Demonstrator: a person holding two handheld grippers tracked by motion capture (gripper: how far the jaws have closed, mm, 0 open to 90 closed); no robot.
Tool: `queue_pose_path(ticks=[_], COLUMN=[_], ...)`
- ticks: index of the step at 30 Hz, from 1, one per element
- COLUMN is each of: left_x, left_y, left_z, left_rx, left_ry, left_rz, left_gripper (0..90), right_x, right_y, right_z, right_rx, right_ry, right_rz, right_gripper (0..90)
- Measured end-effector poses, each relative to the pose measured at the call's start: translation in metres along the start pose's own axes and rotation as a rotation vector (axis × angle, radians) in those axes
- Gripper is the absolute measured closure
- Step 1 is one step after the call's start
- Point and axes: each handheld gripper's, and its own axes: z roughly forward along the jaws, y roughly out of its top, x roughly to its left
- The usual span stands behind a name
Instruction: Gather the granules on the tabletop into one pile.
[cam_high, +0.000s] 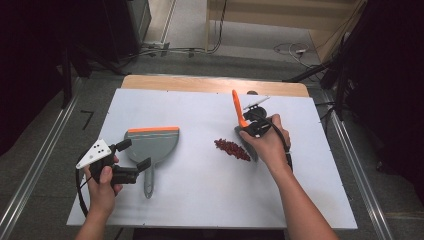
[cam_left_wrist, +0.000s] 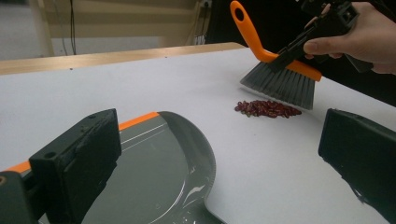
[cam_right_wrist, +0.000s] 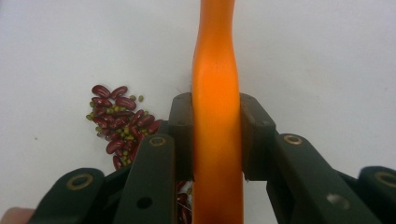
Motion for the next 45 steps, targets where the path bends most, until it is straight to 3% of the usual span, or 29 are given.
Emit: queue_pose_path(ticks=[9,17,29,39,45], left_x=[0.001,0.003,0.005,0.006,0.007], left_y=[0.000,-0.001,-0.002,-0.003,-0.003], left_z=[-0.001,-0.001,-0.004,-0.004,-0.007], left_rx=[-0.001,0.001,-0.008,-0.011,-0.029], left_ry=[0.006,0.015,0.022,0.022,0.019], left_rz=[-0.002,-0.001,-0.008,-0.007,-0.007], left_gripper=[0.0,0.0,0.0,0.0,0.0], right_x=[-0.024,-0.050,-0.082,-0.100,-0.115], right_y=[-0.019,-0.047,-0.090,-0.122,-0.141], right_z=[-0.019,-0.035,-0.047,-0.049,-0.056], right_rx=[-0.066,-0.129,-0.181,-0.235,-0.303], right_ry=[0.070,0.111,0.173,0.266,0.327], right_rz=[0.040,0.081,0.157,0.162,0.180], right_gripper=[69.1,69.1,69.0,69.0,69.0])
